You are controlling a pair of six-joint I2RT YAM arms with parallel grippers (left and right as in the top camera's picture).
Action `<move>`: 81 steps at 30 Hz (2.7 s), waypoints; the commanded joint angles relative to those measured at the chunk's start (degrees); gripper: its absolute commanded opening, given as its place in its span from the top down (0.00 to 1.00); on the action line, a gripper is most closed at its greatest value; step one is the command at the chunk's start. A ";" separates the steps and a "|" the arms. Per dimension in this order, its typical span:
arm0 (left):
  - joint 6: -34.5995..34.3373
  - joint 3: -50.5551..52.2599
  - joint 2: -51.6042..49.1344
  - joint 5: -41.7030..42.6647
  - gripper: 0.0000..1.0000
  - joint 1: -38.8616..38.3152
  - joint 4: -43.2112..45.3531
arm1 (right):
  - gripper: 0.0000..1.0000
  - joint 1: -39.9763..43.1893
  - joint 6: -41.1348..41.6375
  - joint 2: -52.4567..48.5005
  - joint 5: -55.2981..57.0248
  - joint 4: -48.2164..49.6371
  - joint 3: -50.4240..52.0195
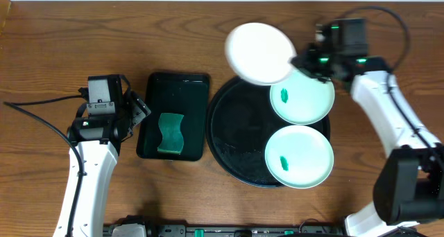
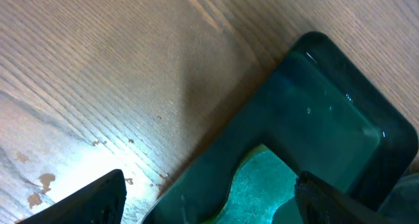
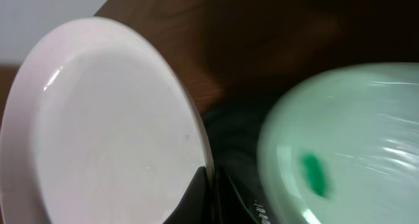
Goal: Clean dirty plates on tray and stack at the side
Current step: 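Carry the white plate with the right gripper toward the right side, then lower the white plate onto the table at right and release it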
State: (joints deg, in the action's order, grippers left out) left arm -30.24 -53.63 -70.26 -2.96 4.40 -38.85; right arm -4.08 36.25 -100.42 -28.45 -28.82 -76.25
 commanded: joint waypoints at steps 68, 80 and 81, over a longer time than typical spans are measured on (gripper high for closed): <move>-0.48 -1.22 0.17 -0.31 0.17 0.17 -0.15 | 0.49 35.43 -20.72 2.27 3.58 0.70 21.38; -0.48 -1.22 0.17 -0.31 0.17 0.17 -0.15 | 0.08 30.21 -21.16 14.32 12.22 -34.95 4.85; -0.48 -1.22 0.17 -0.31 0.17 0.20 -0.17 | 0.04 29.11 -21.99 15.72 12.57 -37.29 4.85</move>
State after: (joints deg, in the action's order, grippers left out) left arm -30.24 -53.63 -70.26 -2.96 4.40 -38.83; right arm 27.83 15.90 -87.94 -19.09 -62.78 -70.67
